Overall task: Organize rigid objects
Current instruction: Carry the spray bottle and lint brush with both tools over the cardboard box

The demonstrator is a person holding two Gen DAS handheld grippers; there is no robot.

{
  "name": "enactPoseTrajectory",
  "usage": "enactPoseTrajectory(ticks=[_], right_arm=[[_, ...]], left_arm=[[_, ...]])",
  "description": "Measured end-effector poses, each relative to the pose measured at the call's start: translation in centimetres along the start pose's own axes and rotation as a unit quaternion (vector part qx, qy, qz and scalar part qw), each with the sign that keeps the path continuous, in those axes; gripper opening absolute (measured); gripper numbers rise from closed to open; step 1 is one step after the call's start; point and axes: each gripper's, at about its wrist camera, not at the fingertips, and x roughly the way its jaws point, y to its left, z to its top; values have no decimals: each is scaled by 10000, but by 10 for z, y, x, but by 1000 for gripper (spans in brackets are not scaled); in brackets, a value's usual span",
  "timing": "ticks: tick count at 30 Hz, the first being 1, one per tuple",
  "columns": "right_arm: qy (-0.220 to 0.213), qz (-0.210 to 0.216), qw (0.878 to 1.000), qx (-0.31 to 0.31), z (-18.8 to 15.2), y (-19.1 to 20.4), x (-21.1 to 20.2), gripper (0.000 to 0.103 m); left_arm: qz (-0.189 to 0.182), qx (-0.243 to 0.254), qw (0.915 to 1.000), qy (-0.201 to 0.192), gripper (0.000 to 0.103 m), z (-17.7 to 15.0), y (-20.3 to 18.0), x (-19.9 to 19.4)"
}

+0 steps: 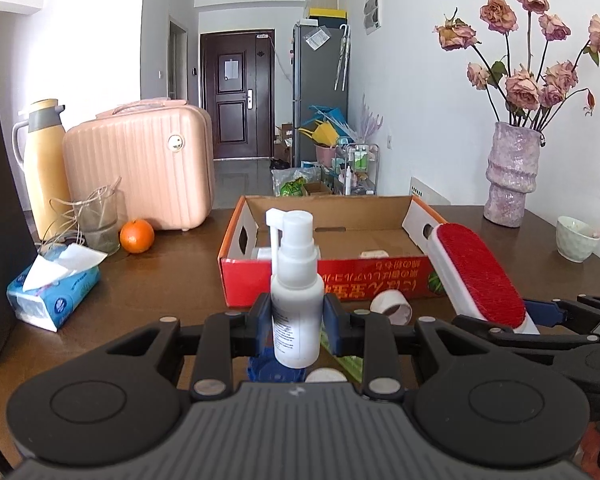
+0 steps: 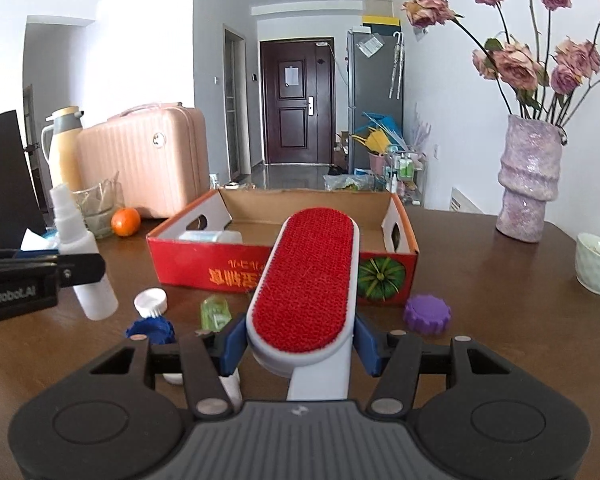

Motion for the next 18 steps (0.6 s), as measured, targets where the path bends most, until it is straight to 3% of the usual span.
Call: enactPoseTrajectory(ticks=[18], right_arm=[[-198,108,9997,-59,41,5,33,55]], left_arm=[[-19,-141,9998,-141,28,41,-2,39]])
